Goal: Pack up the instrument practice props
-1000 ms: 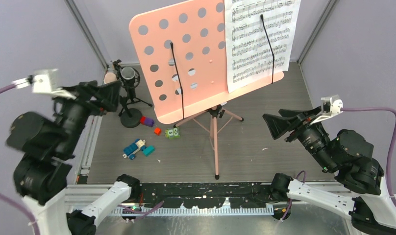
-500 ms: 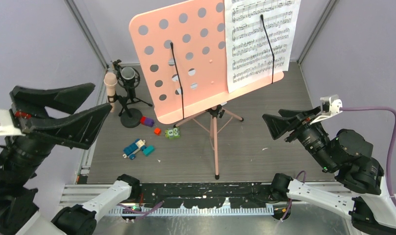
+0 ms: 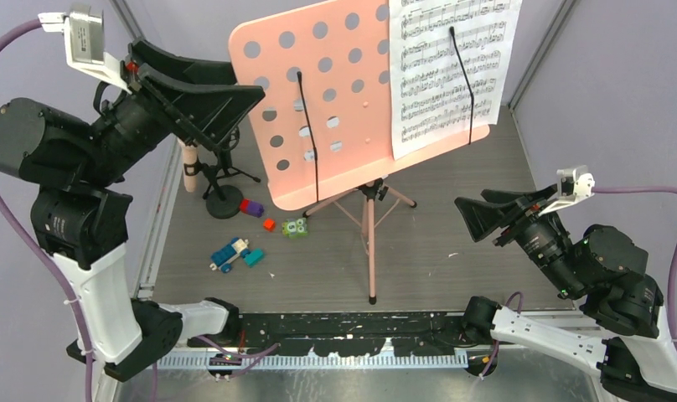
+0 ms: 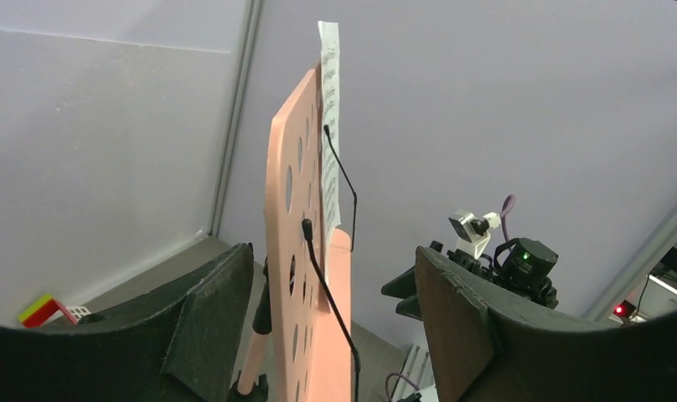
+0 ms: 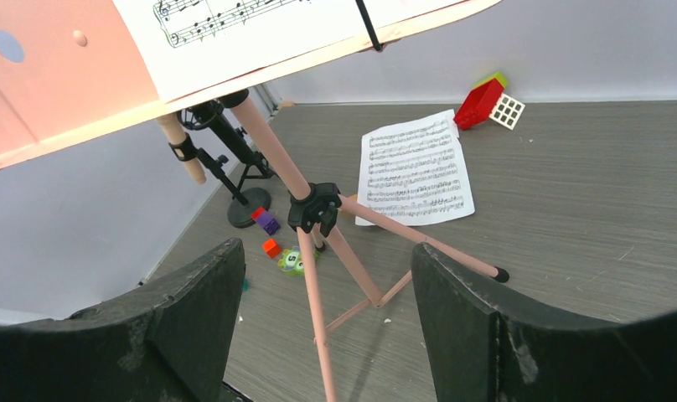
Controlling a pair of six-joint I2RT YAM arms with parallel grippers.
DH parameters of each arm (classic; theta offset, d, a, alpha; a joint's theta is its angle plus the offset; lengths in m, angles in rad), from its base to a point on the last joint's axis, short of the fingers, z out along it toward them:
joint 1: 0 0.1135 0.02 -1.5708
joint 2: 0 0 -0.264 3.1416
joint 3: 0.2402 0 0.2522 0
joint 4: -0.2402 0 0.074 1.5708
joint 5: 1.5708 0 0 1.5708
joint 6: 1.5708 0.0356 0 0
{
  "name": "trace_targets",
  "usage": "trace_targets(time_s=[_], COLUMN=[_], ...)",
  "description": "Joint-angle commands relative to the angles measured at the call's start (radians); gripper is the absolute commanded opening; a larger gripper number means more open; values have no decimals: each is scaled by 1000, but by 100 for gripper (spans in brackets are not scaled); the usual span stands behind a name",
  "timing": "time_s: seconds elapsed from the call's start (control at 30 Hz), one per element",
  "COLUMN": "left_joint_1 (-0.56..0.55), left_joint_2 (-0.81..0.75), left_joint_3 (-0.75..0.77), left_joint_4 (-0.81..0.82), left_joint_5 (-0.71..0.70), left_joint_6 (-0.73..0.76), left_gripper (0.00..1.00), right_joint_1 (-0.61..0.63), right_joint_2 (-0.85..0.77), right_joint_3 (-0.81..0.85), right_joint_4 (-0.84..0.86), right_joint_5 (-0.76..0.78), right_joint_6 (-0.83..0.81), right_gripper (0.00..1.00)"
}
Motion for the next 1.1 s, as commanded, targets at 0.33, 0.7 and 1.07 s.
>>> trace_targets(time_s=[0.33, 0.7, 1.07], left_joint_1=[-1, 20, 57], left_joint_2=[-86, -249, -249], left_joint_3=[80, -25, -125], left_joint_4=[9, -63, -23], left_joint_5=[-75, -158, -69], left_joint_6=[92, 145, 95], left_gripper=[71, 69, 67], right_joint_1=[-1, -1, -2], right_joint_2=[32, 64, 172], right_joint_3=[2, 56, 261], right_joint_4=[42, 37, 31], right_joint_5=[-17, -48, -77], right_joint_6=[5, -45, -146], right_gripper=[77, 77, 77])
